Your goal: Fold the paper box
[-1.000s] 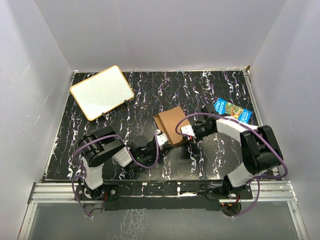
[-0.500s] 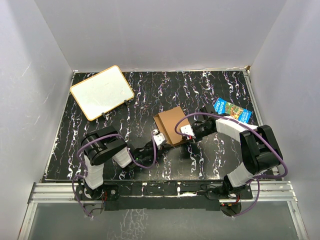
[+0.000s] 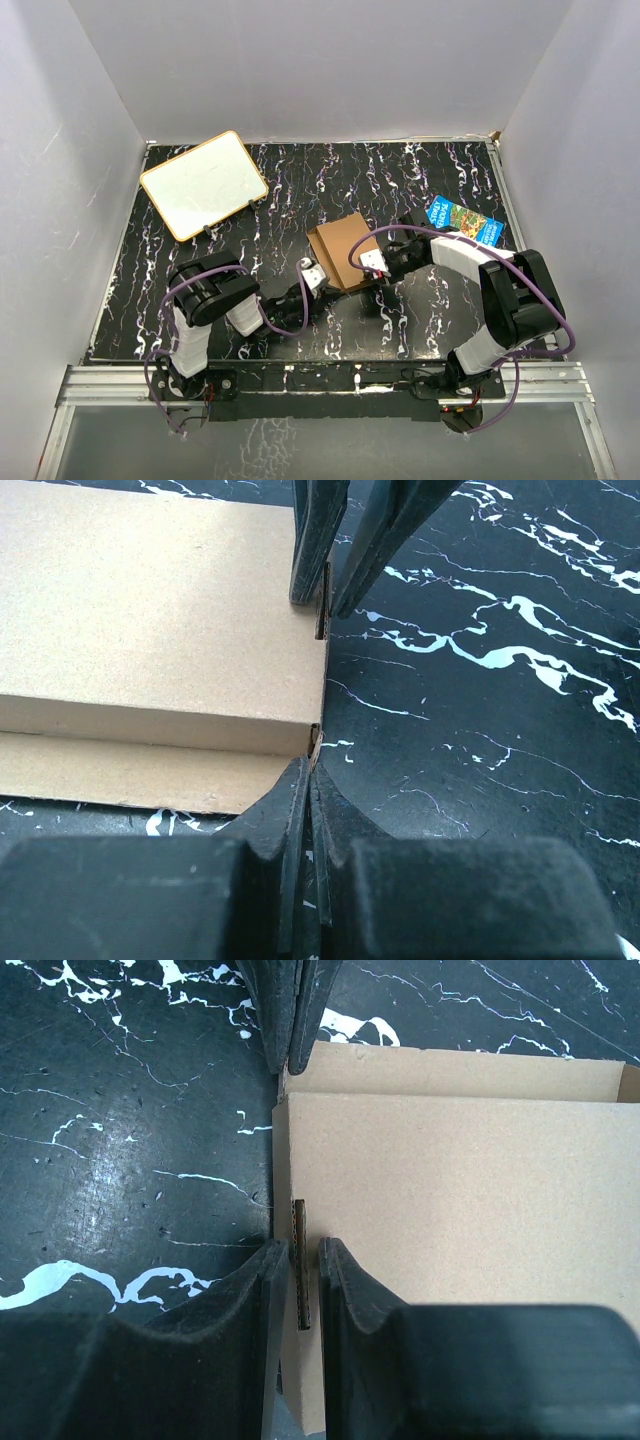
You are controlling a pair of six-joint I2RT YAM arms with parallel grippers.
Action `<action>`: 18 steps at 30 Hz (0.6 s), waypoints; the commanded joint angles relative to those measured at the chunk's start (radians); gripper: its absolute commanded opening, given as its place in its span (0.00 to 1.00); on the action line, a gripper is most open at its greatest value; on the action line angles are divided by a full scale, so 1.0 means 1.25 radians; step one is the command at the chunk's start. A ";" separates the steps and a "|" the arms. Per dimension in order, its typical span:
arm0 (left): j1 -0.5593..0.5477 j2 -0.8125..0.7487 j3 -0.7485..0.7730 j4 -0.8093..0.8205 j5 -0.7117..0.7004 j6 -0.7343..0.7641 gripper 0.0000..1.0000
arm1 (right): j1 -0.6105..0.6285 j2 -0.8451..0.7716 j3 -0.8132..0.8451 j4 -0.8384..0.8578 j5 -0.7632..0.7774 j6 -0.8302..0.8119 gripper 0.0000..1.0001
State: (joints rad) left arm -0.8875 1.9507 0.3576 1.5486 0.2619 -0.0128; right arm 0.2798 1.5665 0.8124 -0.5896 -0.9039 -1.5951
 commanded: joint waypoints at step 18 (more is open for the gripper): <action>0.020 0.024 -0.009 0.152 -0.006 -0.079 0.00 | 0.006 0.040 -0.012 -0.043 0.083 0.016 0.23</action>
State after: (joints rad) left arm -0.8722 1.9755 0.3527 1.5860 0.2611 -0.0826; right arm 0.2817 1.5711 0.8162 -0.5896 -0.9039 -1.5944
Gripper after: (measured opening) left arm 0.008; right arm 0.238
